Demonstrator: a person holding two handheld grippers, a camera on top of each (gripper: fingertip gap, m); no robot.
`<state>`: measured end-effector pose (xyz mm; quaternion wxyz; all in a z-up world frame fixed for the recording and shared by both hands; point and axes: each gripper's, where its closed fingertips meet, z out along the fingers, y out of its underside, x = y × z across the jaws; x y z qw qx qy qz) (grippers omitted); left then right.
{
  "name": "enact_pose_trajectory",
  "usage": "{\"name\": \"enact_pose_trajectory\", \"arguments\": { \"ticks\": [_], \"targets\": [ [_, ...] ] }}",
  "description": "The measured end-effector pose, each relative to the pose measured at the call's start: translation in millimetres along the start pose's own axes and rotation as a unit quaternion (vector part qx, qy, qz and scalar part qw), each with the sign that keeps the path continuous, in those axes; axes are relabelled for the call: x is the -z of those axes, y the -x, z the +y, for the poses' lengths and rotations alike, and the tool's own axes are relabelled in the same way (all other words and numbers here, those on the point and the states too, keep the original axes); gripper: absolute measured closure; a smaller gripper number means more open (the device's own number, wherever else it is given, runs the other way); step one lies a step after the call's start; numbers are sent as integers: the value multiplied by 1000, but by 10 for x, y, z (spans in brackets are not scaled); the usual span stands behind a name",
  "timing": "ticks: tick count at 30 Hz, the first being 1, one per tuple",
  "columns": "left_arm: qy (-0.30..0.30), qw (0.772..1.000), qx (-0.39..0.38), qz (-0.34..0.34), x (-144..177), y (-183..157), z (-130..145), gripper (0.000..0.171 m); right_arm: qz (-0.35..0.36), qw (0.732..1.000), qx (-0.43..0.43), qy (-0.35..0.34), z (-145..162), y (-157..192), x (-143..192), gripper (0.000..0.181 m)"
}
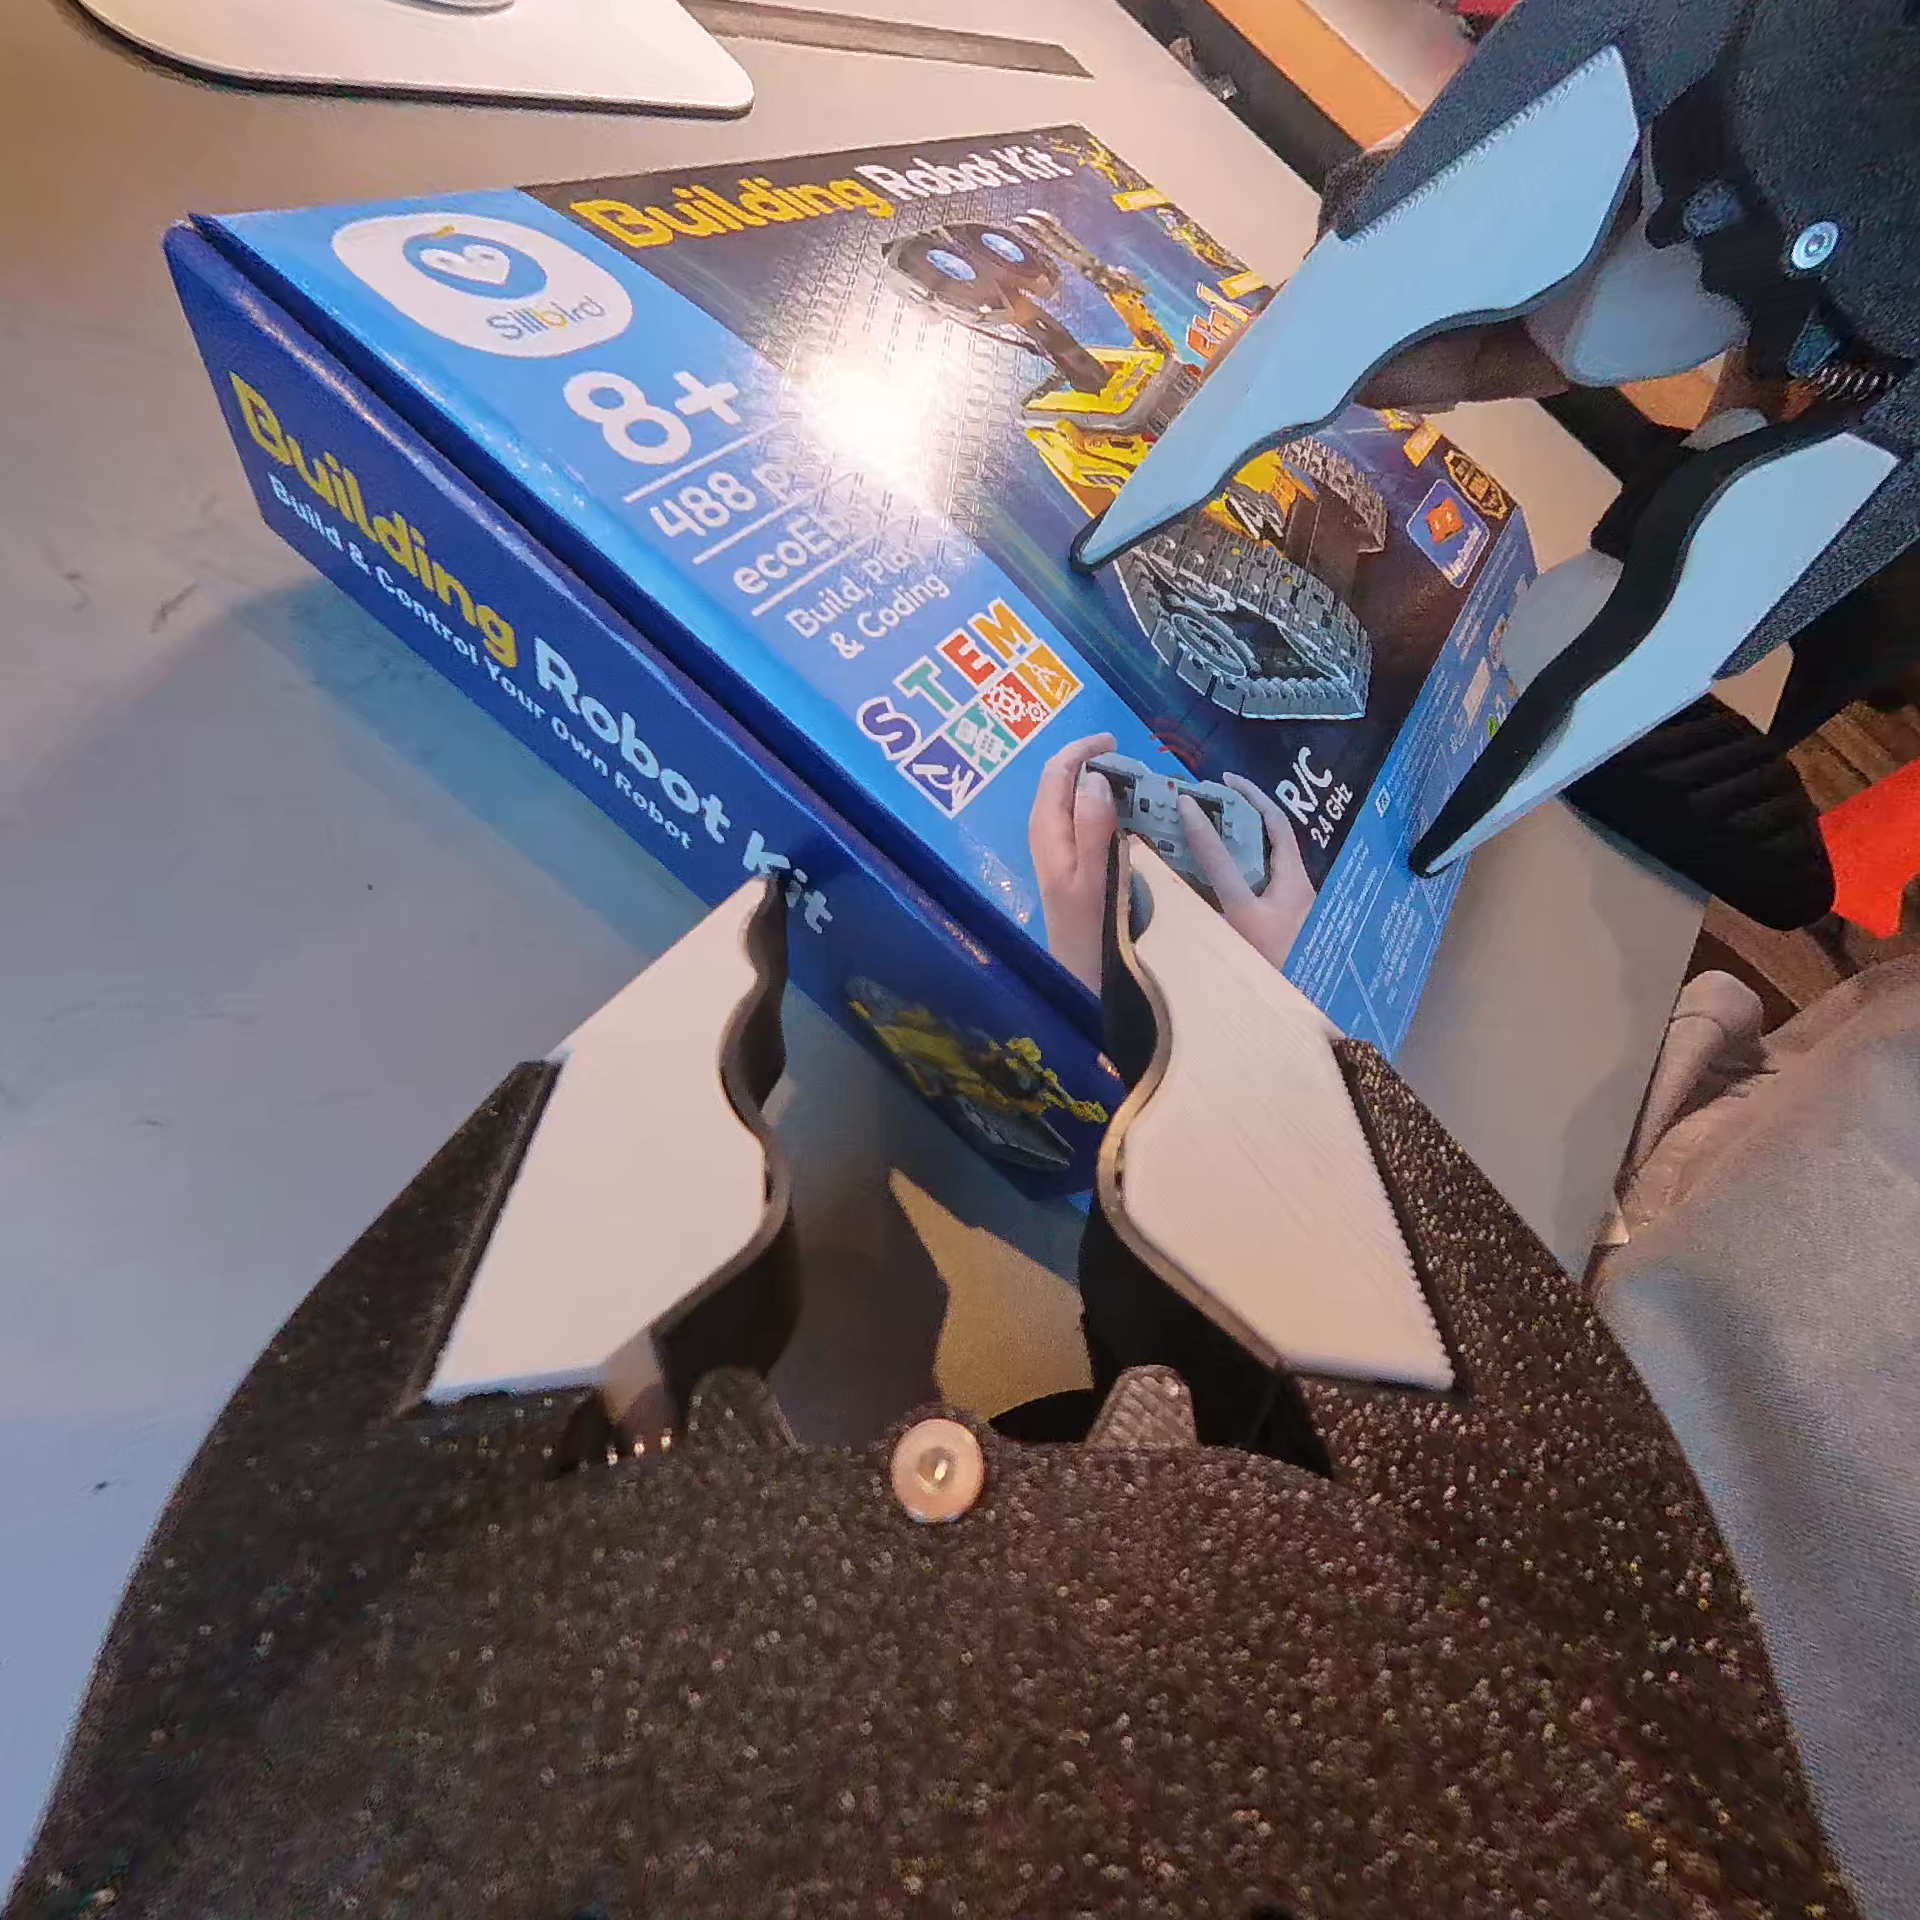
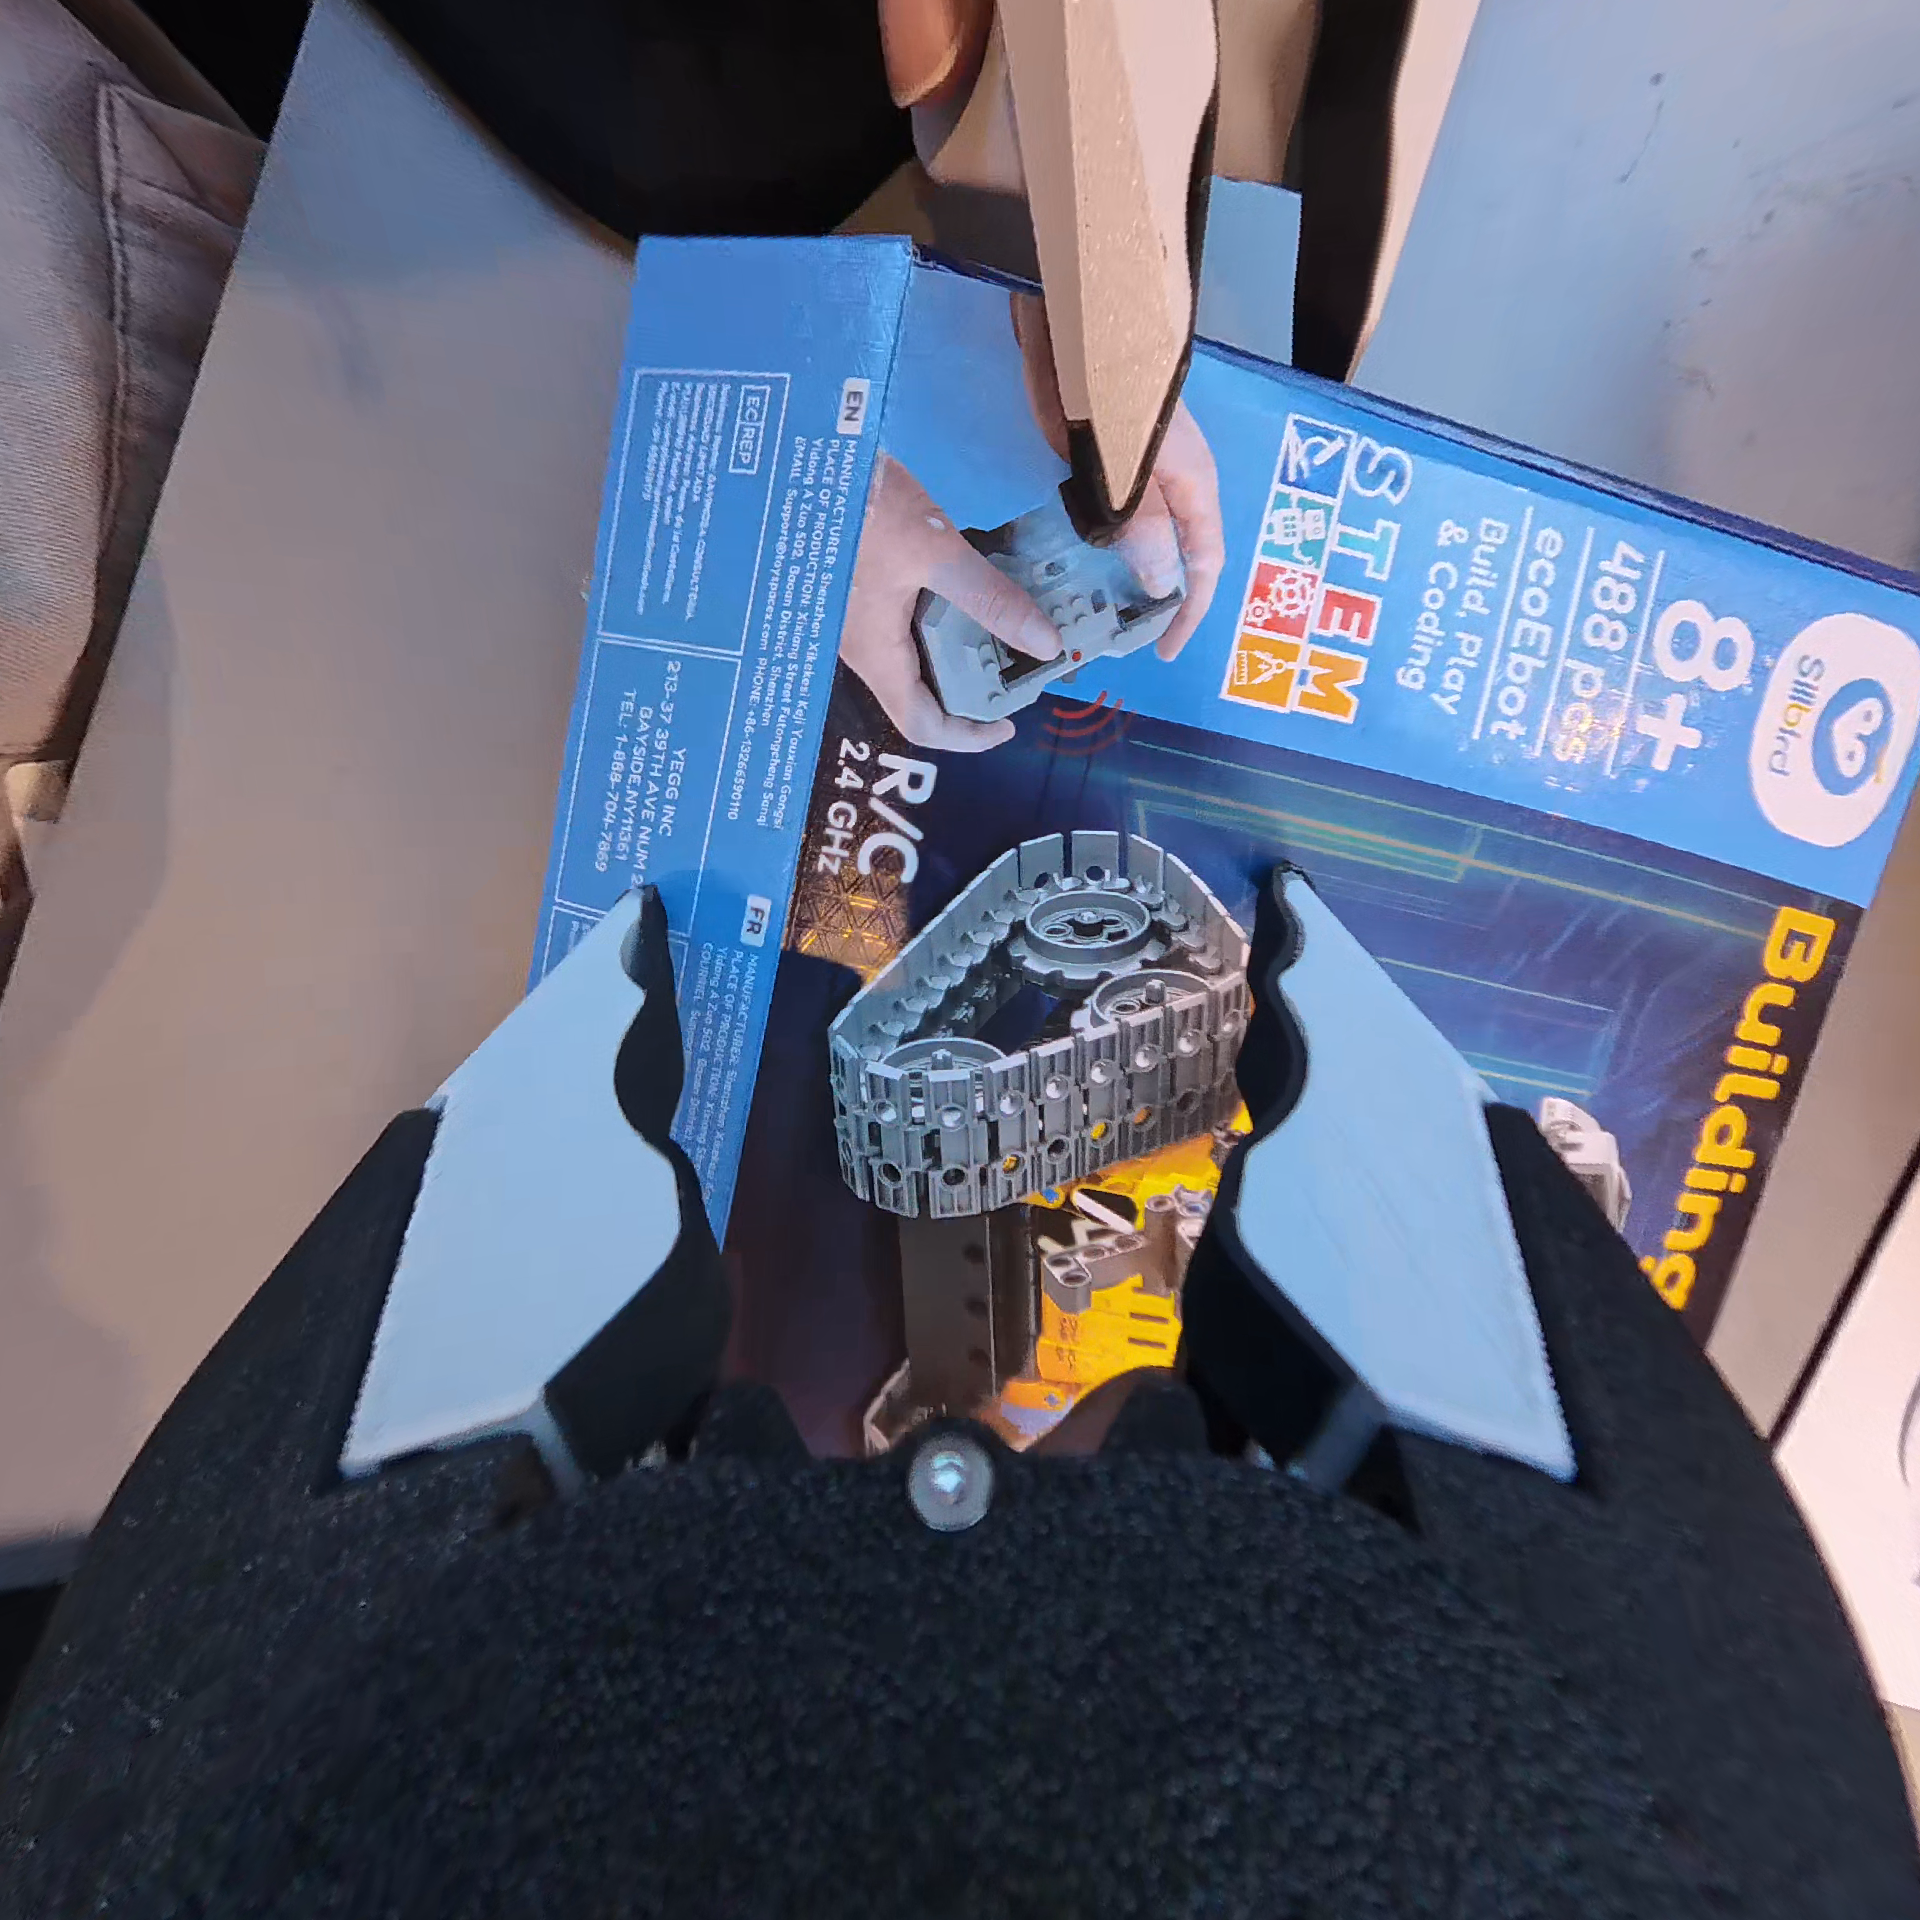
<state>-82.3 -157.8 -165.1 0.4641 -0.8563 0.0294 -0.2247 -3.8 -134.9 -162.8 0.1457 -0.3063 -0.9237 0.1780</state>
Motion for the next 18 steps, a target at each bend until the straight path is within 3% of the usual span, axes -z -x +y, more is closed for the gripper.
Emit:
{"name": "enact_pose_trajectory", "arguments": {
  "ticks": [4,5,6,7,11,14,18],
  "targets": [
    [3,1000,-1,0,-1,6,7,109,26,999,-26,-40,-53,-32,-5,77],
    [3,1000,-3,-2,0,7,6,109,19,997,-39,-63,-78,-36,30,84],
    [2,1000,-6,-5,4,7,3,109,-5,994,-61,-94,-120,7,104,109],
    [1,1000,-7,-6,9,8,1,109,-22,989,-97,-109,-112,18,166,111],
    [3,1000,-6,-5,10,10,2,110,47,982,-168,-67,449,-198,416,102],
    [2,1000,-9,-6,13,10,0,110,55,967,-242,-64,861,-241,621,105],
    [3,1000,-17,-12,16,10,-4,111,48,966,-250,-38,1142,-86,743,91]
  ]
}}
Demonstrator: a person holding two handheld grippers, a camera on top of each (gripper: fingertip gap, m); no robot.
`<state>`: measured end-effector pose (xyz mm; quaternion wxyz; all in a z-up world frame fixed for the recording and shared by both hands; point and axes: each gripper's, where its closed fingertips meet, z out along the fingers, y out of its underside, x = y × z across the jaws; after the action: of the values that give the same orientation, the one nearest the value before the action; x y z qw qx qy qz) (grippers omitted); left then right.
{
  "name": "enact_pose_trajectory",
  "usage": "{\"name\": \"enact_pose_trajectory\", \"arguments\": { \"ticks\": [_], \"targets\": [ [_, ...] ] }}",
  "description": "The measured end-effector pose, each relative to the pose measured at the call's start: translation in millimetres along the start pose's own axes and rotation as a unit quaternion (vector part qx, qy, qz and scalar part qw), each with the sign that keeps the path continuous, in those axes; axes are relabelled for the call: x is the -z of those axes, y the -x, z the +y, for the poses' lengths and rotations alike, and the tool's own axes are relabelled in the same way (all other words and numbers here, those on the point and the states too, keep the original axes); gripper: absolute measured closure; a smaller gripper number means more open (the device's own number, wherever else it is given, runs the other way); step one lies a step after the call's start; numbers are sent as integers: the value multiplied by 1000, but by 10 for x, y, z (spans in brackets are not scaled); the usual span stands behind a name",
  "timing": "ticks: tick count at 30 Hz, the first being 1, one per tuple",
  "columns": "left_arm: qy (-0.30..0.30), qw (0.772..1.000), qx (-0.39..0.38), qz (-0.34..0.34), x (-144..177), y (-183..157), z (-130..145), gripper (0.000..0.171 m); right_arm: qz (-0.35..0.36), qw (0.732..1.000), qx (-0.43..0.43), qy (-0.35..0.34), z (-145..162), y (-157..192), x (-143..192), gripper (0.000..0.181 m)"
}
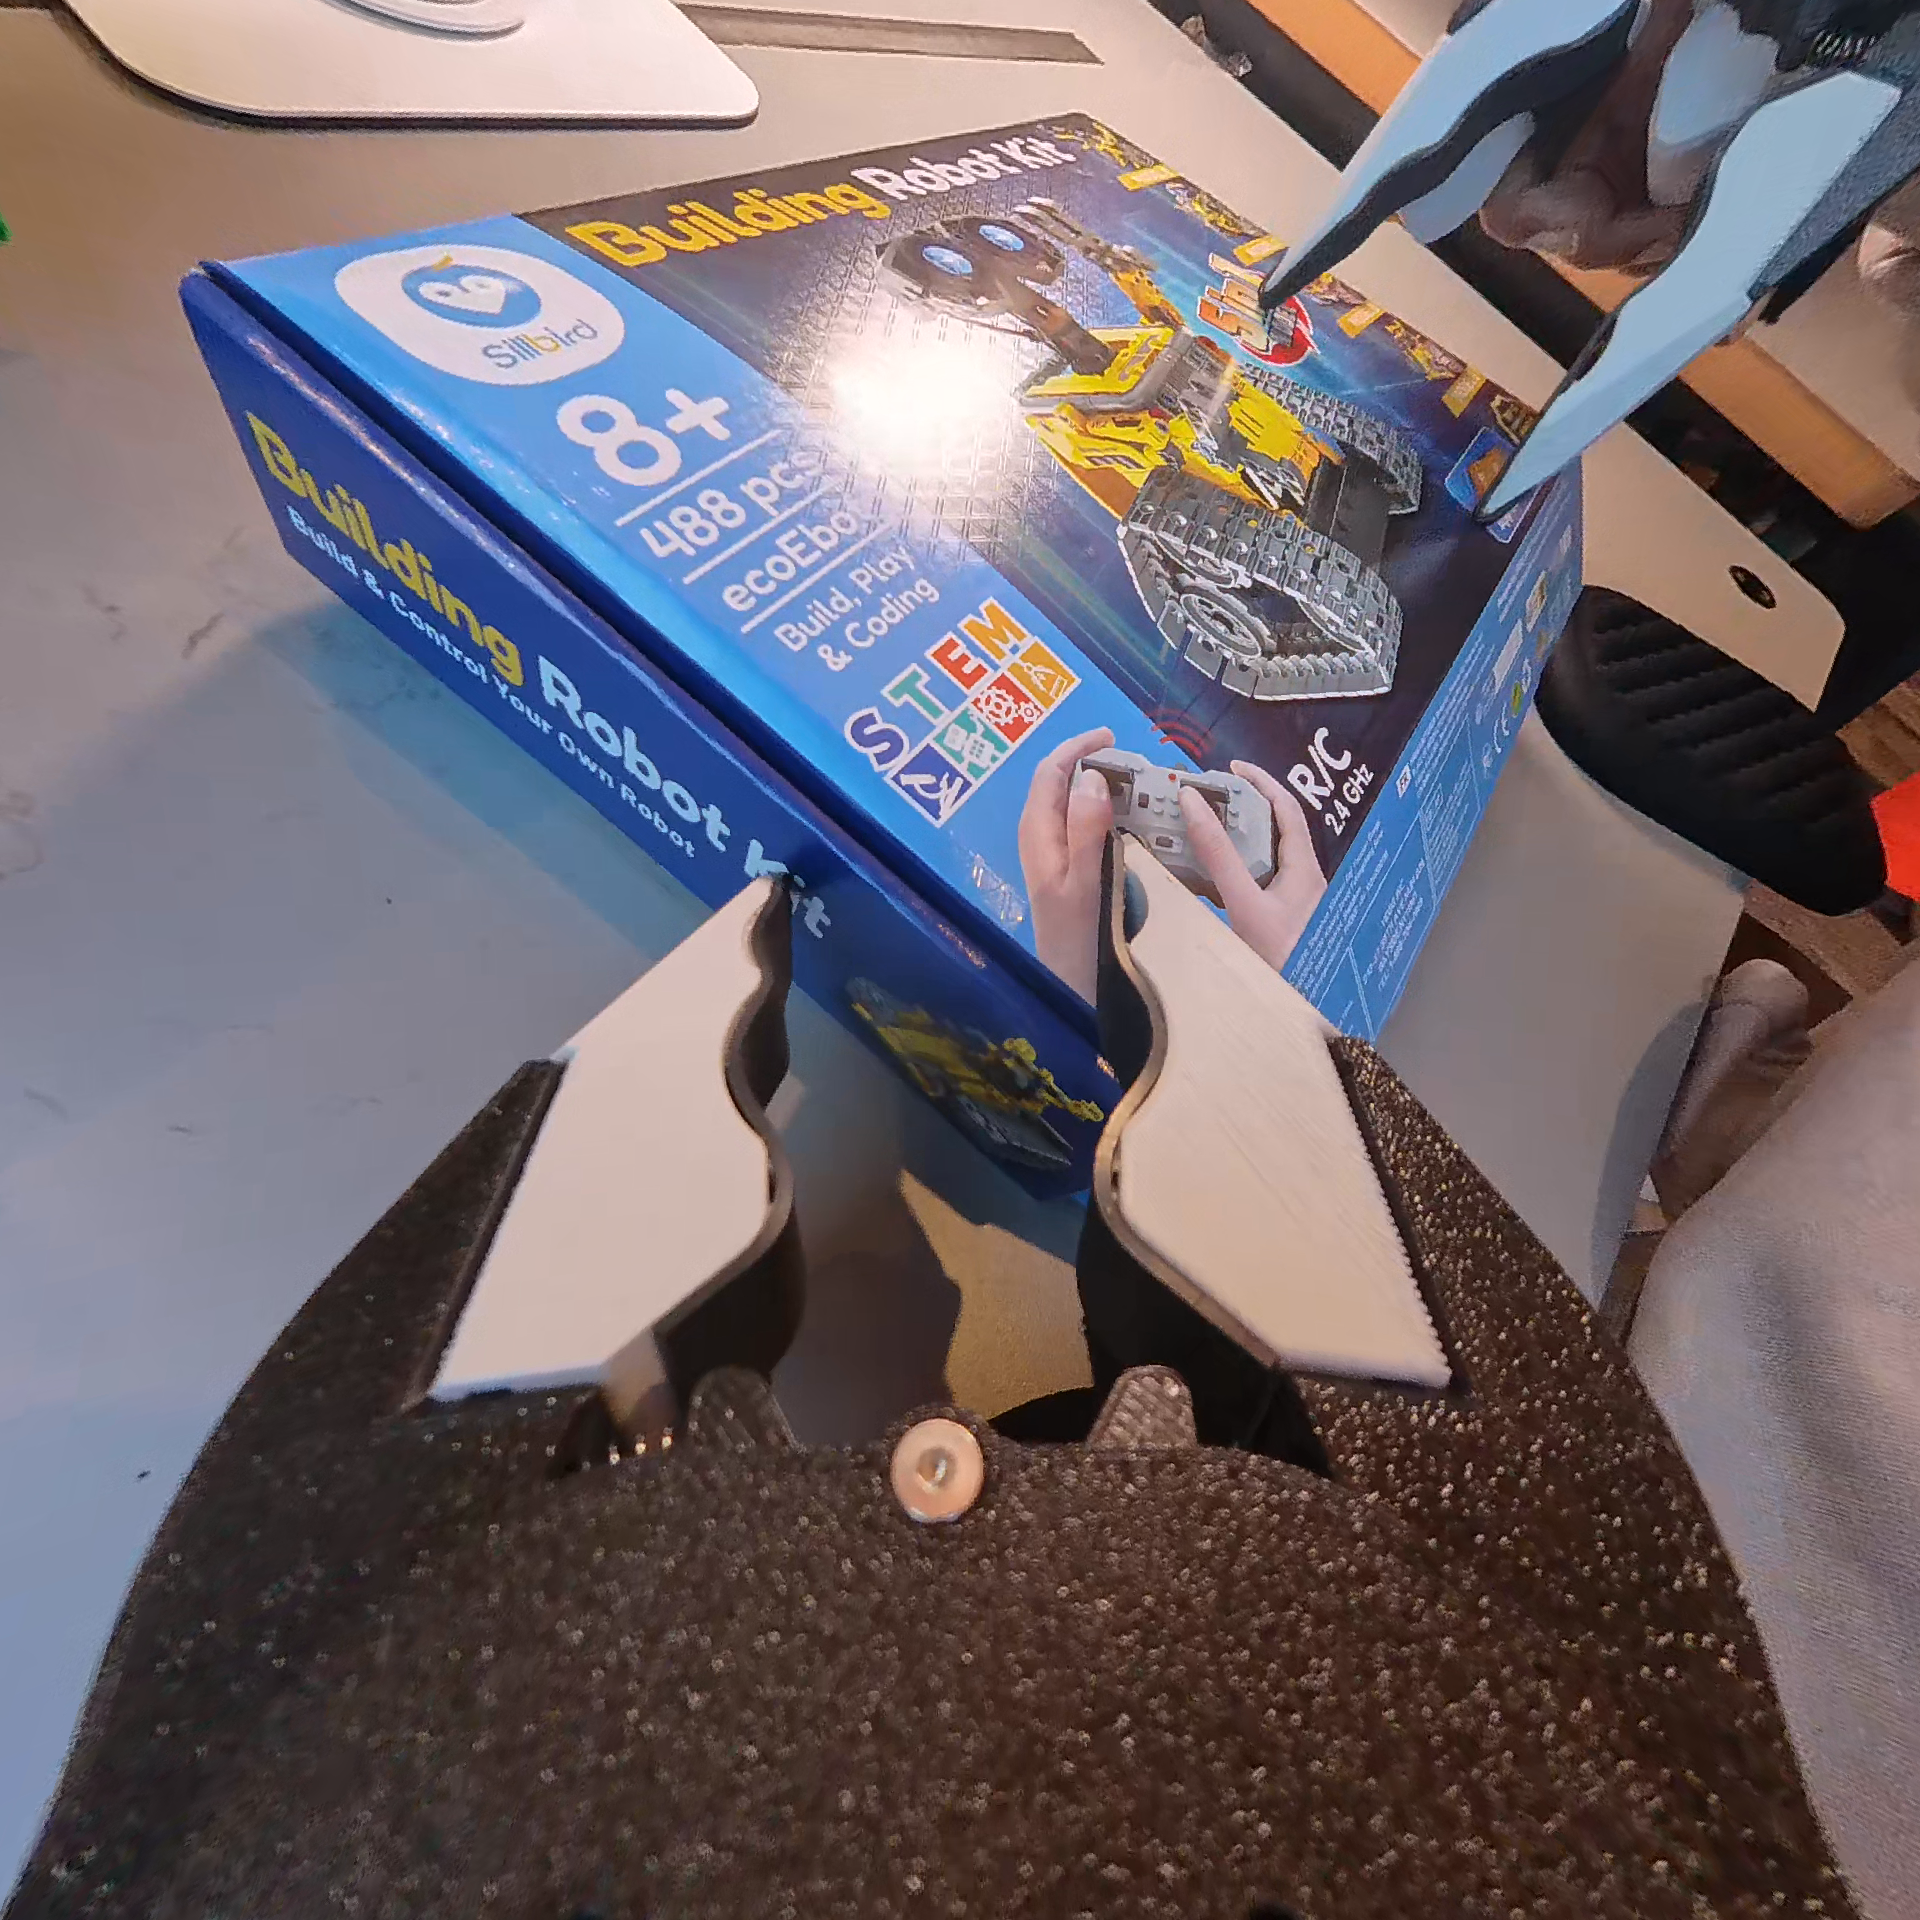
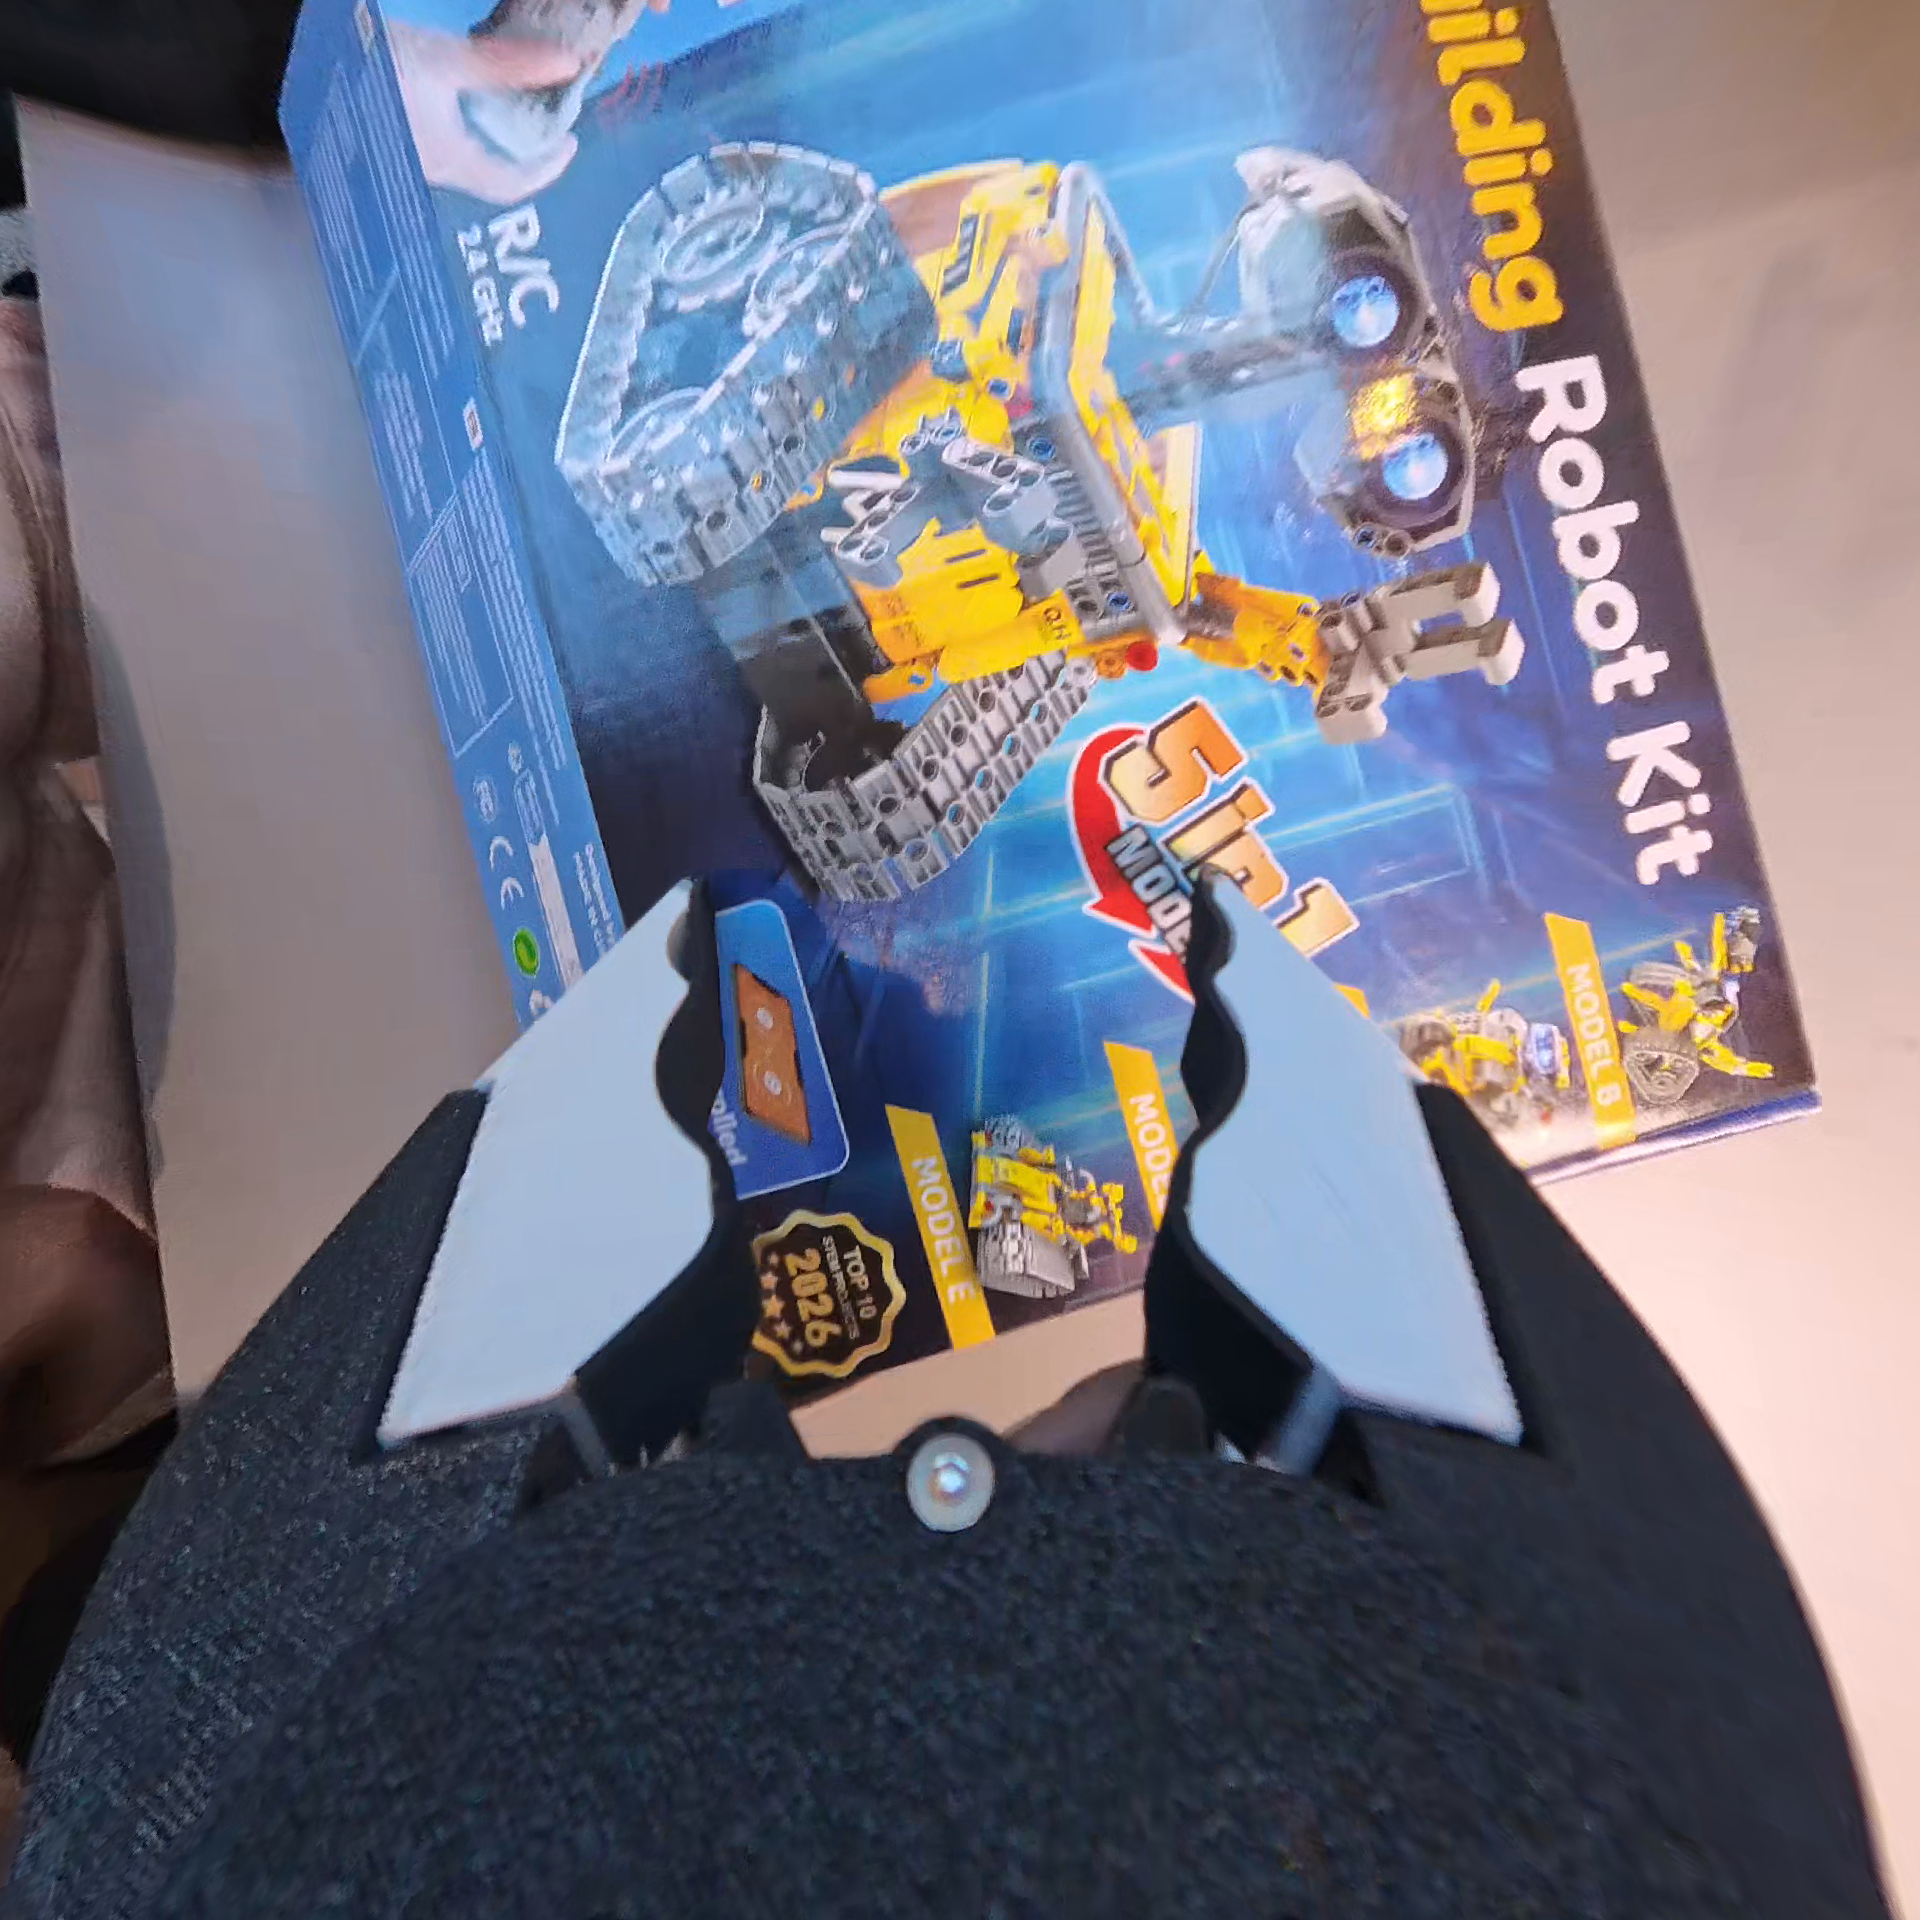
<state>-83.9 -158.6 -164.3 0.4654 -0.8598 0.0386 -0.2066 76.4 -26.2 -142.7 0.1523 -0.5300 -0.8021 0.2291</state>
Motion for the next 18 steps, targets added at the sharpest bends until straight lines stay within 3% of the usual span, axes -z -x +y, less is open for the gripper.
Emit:
{"name": "enact_pose_trajectory", "arguments": {
  "ticks": [4,9,12,14,18],
  "targets": [
    [-2,1000,-18,-12,9,-7,-17,112,9,999,15,35,79,79,-149,76],
    [-9,998,-49,-35,24,-17,-40,114,16,1000,3,-18,72,86,-159,74],
    [-10,996,-69,-51,35,-26,-48,116,30,999,23,19,50,79,-139,75],
    [-12,995,-76,-56,39,-31,-50,117,21,997,66,34,-42,161,-151,86],
    [-15,995,-78,-57,40,-34,-60,117,15,994,110,16,-453,332,-397,73]
  ]
}}
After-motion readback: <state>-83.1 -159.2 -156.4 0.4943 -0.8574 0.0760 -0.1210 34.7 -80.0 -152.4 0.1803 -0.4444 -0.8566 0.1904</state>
